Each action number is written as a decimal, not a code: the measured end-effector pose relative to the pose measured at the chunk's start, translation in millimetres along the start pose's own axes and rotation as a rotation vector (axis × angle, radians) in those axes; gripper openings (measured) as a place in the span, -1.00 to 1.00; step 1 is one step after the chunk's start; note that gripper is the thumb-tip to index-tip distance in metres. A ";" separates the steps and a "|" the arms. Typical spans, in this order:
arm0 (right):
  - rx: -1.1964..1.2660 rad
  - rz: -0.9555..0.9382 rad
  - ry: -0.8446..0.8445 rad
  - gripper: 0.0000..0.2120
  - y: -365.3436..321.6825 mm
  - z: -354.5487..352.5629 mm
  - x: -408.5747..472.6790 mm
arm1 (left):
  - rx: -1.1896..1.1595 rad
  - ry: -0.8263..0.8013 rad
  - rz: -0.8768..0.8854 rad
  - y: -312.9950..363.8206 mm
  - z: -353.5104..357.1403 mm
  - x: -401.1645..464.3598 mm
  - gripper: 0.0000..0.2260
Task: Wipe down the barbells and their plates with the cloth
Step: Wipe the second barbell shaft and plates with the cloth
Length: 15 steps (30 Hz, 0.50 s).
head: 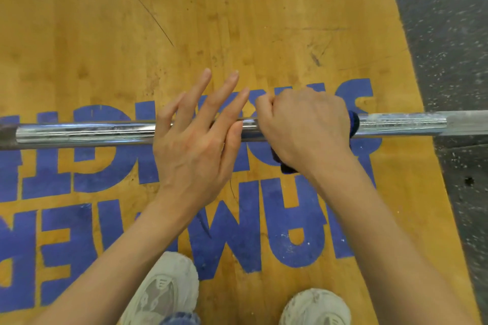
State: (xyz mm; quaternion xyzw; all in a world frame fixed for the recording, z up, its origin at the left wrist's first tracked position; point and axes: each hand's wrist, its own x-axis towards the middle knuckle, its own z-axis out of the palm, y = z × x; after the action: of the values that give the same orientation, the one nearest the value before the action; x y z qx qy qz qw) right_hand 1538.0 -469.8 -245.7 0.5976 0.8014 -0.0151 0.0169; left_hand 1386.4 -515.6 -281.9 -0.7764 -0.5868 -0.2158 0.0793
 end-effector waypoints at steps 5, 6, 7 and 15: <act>0.251 0.179 0.503 -0.61 -20.5 34.8 -58.4 | -0.011 -0.030 -0.016 4.4 -5.9 -9.3 -0.62; 0.225 0.183 0.500 -0.63 -18.8 28.7 -50.1 | -0.015 -0.042 -0.016 5.5 -7.2 -11.1 -0.62; 0.186 0.209 0.409 -0.62 -15.9 15.3 -36.5 | -0.024 -0.054 -0.015 6.9 -8.8 -13.1 -0.61; 0.281 0.191 0.528 -0.57 -20.2 29.6 -63.4 | -0.053 -0.104 -0.003 11.3 -20.0 -23.6 -0.62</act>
State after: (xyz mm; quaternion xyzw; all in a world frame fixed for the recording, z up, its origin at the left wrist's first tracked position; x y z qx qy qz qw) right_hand 1537.0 -537.5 -272.4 0.6499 0.7084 0.0315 -0.2734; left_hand 1387.0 -547.1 -272.6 -0.7876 -0.5853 -0.1908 0.0280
